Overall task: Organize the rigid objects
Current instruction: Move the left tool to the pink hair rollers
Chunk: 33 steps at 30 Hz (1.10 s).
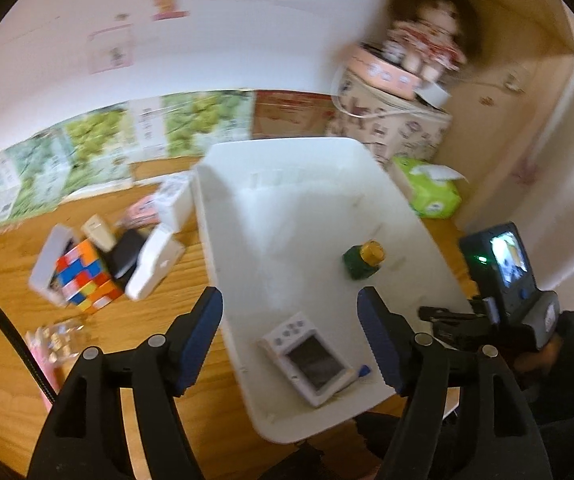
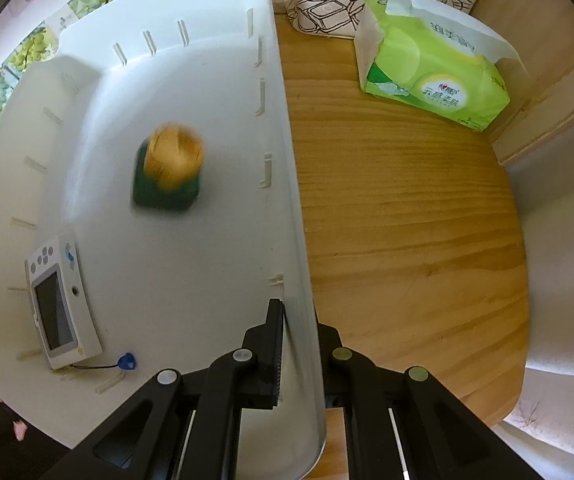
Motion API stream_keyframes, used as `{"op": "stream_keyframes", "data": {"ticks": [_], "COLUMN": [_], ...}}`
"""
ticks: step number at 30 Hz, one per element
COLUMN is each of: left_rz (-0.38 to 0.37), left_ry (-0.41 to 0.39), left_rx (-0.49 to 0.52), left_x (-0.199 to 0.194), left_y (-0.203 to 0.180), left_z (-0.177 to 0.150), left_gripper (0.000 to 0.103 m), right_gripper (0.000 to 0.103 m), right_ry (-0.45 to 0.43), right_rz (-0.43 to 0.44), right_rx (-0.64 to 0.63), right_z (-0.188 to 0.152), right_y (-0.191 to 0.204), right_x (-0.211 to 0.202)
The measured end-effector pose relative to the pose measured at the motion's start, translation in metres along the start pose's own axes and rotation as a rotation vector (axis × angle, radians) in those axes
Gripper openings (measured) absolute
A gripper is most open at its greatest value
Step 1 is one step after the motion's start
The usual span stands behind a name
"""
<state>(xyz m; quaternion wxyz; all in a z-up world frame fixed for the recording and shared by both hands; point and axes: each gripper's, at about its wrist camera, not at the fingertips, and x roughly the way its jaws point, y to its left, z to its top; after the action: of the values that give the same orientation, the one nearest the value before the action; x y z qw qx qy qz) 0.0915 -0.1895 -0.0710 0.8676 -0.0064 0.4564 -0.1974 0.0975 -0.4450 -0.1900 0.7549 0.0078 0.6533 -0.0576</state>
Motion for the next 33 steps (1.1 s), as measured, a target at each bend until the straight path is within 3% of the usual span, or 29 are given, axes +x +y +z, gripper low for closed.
{"op": "stream_keyframes", "data": {"ticks": [15, 22, 33], "left_rz": [0.234, 0.335, 0.399], "left_ry": [-0.003, 0.007, 0.06], "left_rx": [-0.287, -0.436, -0.638], "left_x": [-0.015, -0.018, -0.009], "left_y": [0.095, 0.141, 0.198], "left_z": [-0.025, -0.04, -0.072], "left_gripper": [0.073, 0.079, 0.084], "right_gripper": [0.007, 0.007, 0.007], "right_ry": [0.02, 0.044, 0.077], "right_rz": [0.008, 0.004, -0.007], "right_rx": [-0.095, -0.11, -0.13], "right_z": [0.004, 0.007, 0.016], "right_y": [0.013, 0.02, 0.026], "right_x": [0.001, 0.003, 0.005]}}
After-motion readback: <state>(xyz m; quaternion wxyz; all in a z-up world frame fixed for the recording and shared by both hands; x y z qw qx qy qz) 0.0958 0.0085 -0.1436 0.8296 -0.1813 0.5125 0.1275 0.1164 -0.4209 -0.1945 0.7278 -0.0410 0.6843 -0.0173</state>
